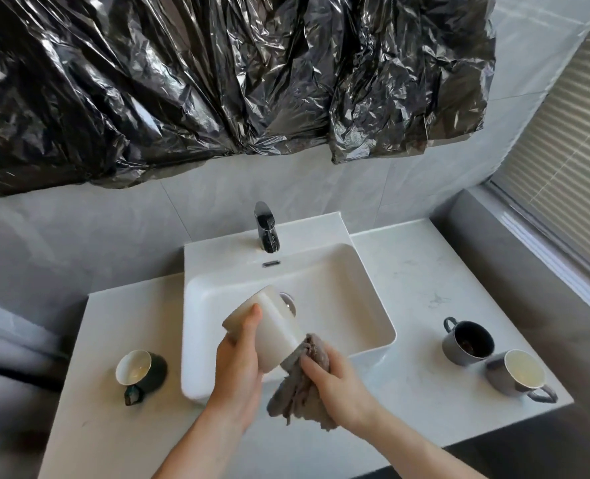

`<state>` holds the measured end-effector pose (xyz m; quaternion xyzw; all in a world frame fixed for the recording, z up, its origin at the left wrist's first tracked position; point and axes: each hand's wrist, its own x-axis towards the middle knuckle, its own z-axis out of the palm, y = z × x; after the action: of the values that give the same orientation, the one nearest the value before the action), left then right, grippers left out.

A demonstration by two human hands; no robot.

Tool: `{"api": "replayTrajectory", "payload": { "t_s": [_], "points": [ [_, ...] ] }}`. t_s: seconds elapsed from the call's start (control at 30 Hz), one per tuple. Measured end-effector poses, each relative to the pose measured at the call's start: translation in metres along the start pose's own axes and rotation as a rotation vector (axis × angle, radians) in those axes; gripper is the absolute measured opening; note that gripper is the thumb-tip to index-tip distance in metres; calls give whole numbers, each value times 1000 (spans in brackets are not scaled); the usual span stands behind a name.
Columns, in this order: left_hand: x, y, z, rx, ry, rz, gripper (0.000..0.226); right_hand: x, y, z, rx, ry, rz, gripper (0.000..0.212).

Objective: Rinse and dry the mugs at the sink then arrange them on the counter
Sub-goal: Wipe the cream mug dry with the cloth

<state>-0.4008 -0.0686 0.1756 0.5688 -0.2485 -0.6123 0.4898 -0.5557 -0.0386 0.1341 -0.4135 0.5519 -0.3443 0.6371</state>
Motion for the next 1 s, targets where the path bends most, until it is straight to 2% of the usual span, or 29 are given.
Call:
{"api": "replayTrajectory", "payload": {
  "t_s": [0.1, 0.17, 0.3, 0.43, 0.47, 0.53, 0.6, 0.7, 0.8, 0.93, 1.0],
  "points": [
    [-8, -7, -33, 240, -45, 154, 64, 1, 34, -6, -339, 12, 105, 12],
    [-14, -16, -56, 318, -93, 193, 70, 0, 56, -6, -487, 13, 197, 12],
    [-25, -34, -90, 485, -201, 225, 72, 7, 87, 5, -567, 47, 309, 23],
    [-30, -44, -121, 577, -294, 225, 80, 13, 97, 23, -670, 111, 286, 48],
    [-31, -45, -127, 594, -316, 228, 83, 12, 95, 26, -665, 129, 282, 48],
    [-31, -47, -140, 611, -358, 232, 87, 3, 83, 31, -575, 157, 263, 37],
    [-30, -46, -148, 609, -416, 226, 87, -11, 65, 36, -354, 160, 230, 24],
    [-28, -46, -151, 647, -502, 225, 89, -39, 36, 44, -127, 73, 163, 26],
    [-27, -44, -142, 661, -596, 199, 89, -62, 30, 45, -194, 105, 93, 27],
    [-21, -43, -119, 743, -767, 184, 96, -74, 38, 32, -263, 281, 23, 15],
    [-19, -41, -106, 769, -837, 172, 96, -77, 40, 23, -261, 268, 24, 17]
  ]
}}
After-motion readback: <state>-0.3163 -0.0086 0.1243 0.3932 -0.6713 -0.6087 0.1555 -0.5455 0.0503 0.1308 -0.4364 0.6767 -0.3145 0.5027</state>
